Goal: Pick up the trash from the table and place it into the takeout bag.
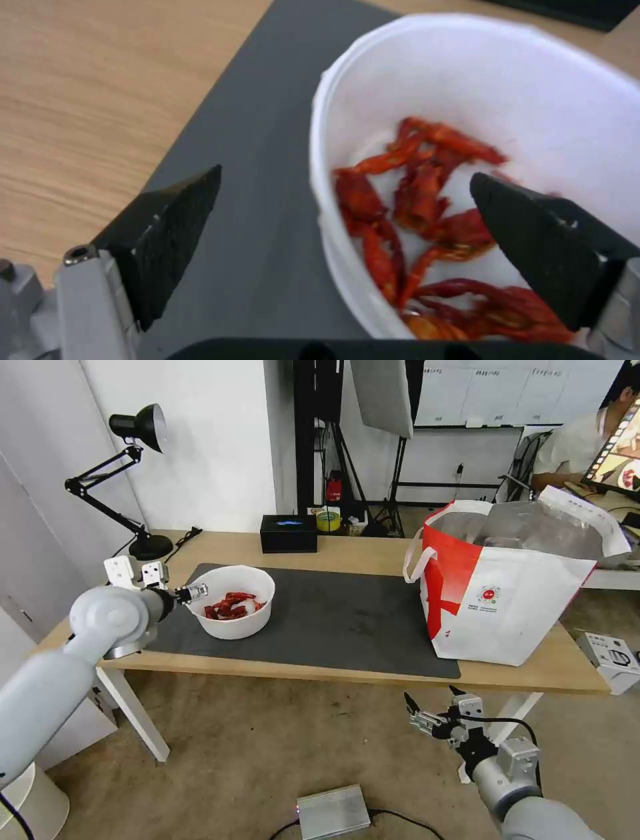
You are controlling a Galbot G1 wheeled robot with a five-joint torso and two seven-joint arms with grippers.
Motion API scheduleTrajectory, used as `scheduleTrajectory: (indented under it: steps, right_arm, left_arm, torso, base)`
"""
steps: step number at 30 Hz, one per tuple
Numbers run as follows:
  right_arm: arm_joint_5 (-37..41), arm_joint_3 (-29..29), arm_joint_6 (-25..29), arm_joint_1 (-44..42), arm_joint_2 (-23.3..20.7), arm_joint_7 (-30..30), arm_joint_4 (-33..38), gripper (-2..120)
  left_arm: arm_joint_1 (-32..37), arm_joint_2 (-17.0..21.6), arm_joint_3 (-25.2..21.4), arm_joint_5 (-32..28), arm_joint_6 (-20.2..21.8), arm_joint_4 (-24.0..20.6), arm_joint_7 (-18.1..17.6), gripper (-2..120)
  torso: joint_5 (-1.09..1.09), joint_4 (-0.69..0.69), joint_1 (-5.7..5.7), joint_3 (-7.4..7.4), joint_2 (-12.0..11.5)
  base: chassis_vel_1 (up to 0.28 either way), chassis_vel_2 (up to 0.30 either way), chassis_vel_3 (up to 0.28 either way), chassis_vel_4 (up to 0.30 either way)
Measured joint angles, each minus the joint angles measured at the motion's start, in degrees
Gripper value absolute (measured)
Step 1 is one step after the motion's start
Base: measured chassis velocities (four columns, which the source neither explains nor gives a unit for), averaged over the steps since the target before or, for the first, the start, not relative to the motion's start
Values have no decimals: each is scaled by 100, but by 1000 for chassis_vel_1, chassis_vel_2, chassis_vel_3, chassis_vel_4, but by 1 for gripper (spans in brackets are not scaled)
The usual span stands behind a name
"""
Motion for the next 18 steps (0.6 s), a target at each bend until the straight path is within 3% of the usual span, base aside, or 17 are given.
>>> scheduleTrajectory:
  steps: [14, 18]
  right_arm:
    - [0, 0, -1, 0, 0, 0, 0, 100]
    - [0, 0, -1, 0, 0, 0, 0, 100]
  left_arm:
    - [9, -164, 133, 419, 10, 477, 142, 100]
    - [18, -193, 138, 419, 1, 478, 136, 93]
  torso:
    - [1, 0, -1, 0, 0]
    - [1, 0, -1, 0, 0]
  base:
    - [0, 0, 0, 0]
    - [0, 0, 0, 0]
